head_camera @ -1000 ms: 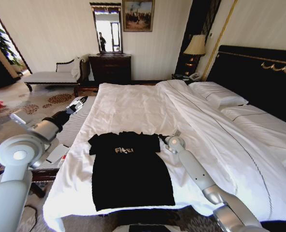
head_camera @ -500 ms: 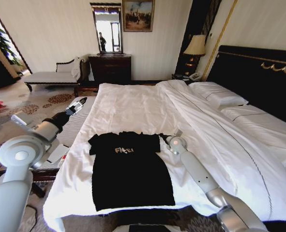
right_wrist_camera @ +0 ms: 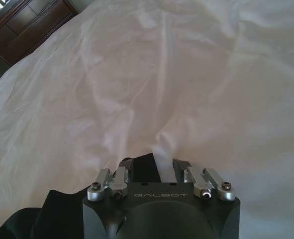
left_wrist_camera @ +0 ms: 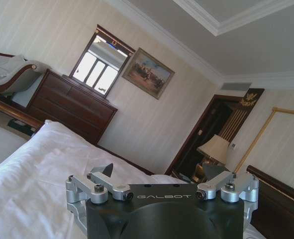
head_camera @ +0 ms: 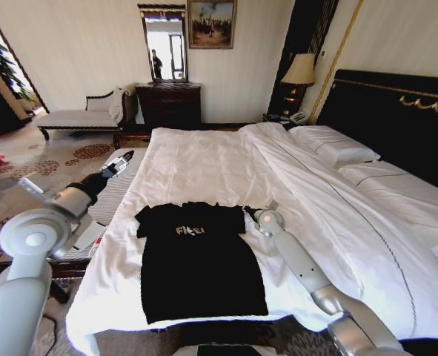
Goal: Fold the clothes on the bed.
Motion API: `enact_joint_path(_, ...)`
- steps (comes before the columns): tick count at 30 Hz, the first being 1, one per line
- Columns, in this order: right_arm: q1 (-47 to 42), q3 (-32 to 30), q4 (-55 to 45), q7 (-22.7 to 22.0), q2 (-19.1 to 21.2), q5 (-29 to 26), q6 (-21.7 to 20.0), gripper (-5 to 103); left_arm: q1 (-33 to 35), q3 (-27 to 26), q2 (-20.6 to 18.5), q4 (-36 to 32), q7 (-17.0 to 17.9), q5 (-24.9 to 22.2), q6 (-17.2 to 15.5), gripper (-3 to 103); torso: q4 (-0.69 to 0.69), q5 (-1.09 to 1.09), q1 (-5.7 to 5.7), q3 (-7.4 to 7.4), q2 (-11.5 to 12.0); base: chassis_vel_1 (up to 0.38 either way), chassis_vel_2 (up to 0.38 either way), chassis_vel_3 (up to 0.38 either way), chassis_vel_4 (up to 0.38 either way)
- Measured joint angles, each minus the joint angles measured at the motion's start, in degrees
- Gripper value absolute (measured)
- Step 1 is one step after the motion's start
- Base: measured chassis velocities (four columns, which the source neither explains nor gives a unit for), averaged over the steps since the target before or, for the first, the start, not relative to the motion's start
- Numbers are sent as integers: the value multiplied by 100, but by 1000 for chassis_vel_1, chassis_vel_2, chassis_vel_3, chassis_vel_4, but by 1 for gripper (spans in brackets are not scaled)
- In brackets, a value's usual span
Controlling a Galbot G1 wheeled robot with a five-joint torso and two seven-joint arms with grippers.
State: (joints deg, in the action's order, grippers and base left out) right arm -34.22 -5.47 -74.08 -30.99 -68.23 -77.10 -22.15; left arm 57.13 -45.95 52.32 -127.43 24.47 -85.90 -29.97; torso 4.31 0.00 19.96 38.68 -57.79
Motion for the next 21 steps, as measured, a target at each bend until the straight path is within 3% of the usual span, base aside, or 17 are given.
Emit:
enact_joint_path(4, 9, 9, 24, 31, -24, 0, -2, 57, -4, 18, 22, 18, 0, 24, -4, 100, 0, 0, -1, 0, 0, 0, 0, 0, 0)
enact_joint_path(5, 15, 12, 30, 56, -38, -3, -3, 68, -5, 30, 32, 23, 0, 36, -5, 100, 0, 0, 0, 0, 0, 0, 0, 0, 0)
enact_joint_path(7, 18, 14, 31, 84, -45, -8, -3, 68, -4, 33, 34, 24, -1, 42, -7, 100, 0, 0, 0, 0, 0, 0, 0, 0, 0)
enact_joint_path(9, 21, 22, 31, 156, -56, -13, 3, 79, -3, 35, 34, 30, -2, 48, -8, 100, 0, 0, 0, 0, 0, 0, 0, 0, 0)
enact_joint_path(13, 27, 34, 31, 209, -72, -18, 20, 70, -3, 34, 13, 39, -3, 50, -9, 100, 0, 0, 0, 0, 0, 0, 0, 0, 0)
enact_joint_path(19, 45, 81, 29, 237, -71, -16, 34, 43, -12, 24, -26, 57, -5, 49, -9, 100, 0, 0, 0, 0, 0, 0, 0, 0, 0)
enact_joint_path(21, 45, 83, 29, 237, -70, -14, 35, 43, -14, 24, -26, 59, -5, 49, -9, 100, 0, 0, 0, 0, 0, 0, 0, 0, 0)
